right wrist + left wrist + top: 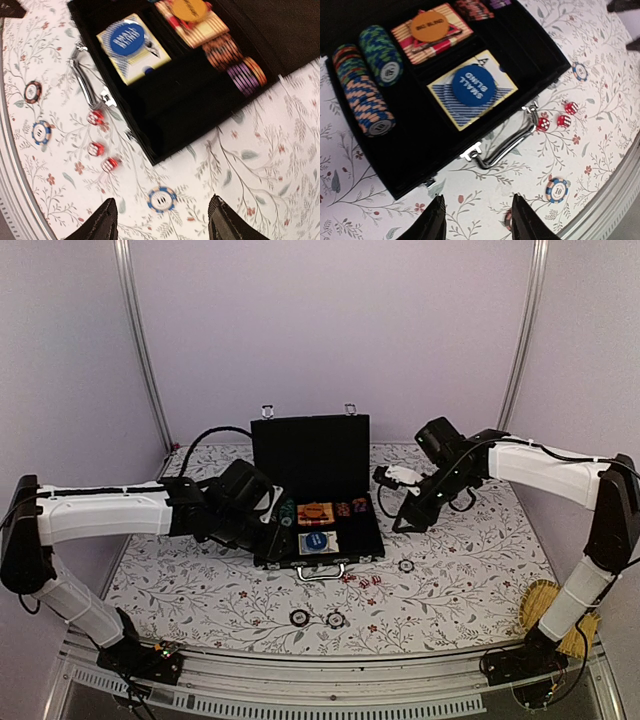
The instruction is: Pack up texas hold em set
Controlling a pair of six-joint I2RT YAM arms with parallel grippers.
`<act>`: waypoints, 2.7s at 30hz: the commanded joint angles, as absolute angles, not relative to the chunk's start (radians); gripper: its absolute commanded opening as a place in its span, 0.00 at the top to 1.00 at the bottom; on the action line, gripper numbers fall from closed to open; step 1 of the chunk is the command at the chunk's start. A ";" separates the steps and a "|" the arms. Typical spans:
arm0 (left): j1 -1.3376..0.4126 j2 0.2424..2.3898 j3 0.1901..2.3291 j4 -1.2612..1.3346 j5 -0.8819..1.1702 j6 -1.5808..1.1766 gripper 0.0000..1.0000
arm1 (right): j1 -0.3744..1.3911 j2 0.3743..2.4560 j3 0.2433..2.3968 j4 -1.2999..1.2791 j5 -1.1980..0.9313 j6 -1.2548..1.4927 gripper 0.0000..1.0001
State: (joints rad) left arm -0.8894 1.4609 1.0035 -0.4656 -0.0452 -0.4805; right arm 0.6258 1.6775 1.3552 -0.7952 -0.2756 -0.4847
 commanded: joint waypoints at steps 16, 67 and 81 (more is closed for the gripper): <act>-1.180 1.940 1.418 -0.698 0.059 -0.237 0.50 | 0.204 1.347 0.895 -0.440 -0.469 -0.407 0.38; -1.120 2.251 1.750 -0.778 -0.031 -0.268 0.71 | 0.204 1.430 0.899 -0.441 -0.491 -0.422 0.38; -1.151 2.198 1.722 -0.707 0.021 -0.251 0.75 | 0.204 1.441 0.904 -0.445 -0.495 -0.423 0.38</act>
State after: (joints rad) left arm -1.1267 2.2253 1.7397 -0.7551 -0.0177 -0.2691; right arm 0.2062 1.4296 0.8993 -0.4484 -0.4808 -0.4194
